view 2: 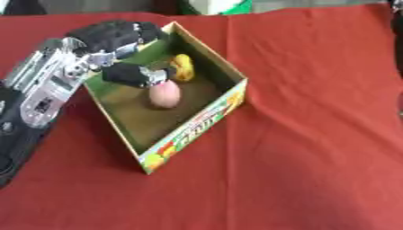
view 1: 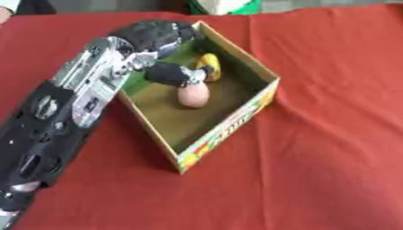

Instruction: Pick up objects on the table and place them in the box.

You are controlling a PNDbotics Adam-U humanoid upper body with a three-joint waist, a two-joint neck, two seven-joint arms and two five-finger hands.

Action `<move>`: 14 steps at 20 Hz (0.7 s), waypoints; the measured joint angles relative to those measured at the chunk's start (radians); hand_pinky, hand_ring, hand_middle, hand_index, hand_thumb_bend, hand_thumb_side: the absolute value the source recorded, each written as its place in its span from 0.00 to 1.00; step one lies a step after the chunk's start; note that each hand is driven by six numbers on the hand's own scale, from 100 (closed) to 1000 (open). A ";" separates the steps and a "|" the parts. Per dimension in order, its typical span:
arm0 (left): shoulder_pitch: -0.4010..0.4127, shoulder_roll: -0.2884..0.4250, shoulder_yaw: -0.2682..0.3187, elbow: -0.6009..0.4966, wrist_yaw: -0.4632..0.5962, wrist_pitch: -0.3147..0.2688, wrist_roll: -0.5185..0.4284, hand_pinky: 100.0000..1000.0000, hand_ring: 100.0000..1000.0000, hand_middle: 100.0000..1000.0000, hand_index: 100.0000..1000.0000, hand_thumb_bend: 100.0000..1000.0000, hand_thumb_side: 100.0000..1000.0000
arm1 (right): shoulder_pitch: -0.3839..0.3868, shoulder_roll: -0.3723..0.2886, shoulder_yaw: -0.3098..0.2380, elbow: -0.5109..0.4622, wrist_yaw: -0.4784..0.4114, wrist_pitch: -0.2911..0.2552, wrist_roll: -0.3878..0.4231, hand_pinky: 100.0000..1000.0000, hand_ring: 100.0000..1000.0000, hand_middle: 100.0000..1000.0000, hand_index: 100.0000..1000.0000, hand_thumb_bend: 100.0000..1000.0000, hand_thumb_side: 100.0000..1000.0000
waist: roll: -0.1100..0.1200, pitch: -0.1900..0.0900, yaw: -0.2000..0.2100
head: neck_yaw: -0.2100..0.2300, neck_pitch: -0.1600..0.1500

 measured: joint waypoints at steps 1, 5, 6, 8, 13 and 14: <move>0.006 0.000 0.013 -0.026 0.016 0.013 0.021 0.81 0.85 0.82 0.93 0.00 1.00 | 0.000 0.000 0.000 0.000 0.000 0.000 0.000 0.83 0.81 0.70 0.87 0.00 0.67 | 0.000 0.000 0.003 | -0.002 0.000; 0.055 0.001 0.083 -0.166 0.142 0.071 0.157 0.74 0.78 0.76 0.90 0.00 1.00 | 0.000 0.000 -0.001 0.000 0.000 -0.005 -0.008 0.83 0.81 0.70 0.87 0.00 0.67 | -0.002 -0.004 0.018 | -0.016 0.000; 0.071 0.003 0.102 -0.204 0.189 0.086 0.202 0.73 0.77 0.75 0.90 0.00 1.00 | 0.000 0.000 -0.001 0.000 0.000 -0.007 -0.010 0.83 0.81 0.70 0.87 0.00 0.67 | -0.003 -0.006 0.021 | -0.018 0.001; 0.110 0.012 0.138 -0.274 0.293 0.116 0.296 0.69 0.74 0.72 0.87 0.00 0.95 | 0.000 0.000 -0.001 0.000 0.000 -0.009 -0.012 0.84 0.81 0.70 0.87 0.00 0.67 | -0.006 -0.009 0.023 | -0.021 0.002; 0.213 0.036 0.223 -0.387 0.540 0.165 0.513 0.64 0.69 0.68 0.84 0.00 0.95 | -0.002 0.010 -0.001 0.000 0.001 -0.017 -0.020 0.83 0.81 0.70 0.87 0.00 0.67 | -0.014 -0.017 0.030 | -0.025 0.006; 0.229 0.039 0.241 -0.398 0.586 0.162 0.561 0.64 0.68 0.67 0.84 0.00 0.95 | -0.002 0.010 -0.002 0.000 0.002 -0.022 -0.024 0.83 0.81 0.70 0.87 0.00 0.67 | -0.014 -0.020 0.031 | -0.025 0.010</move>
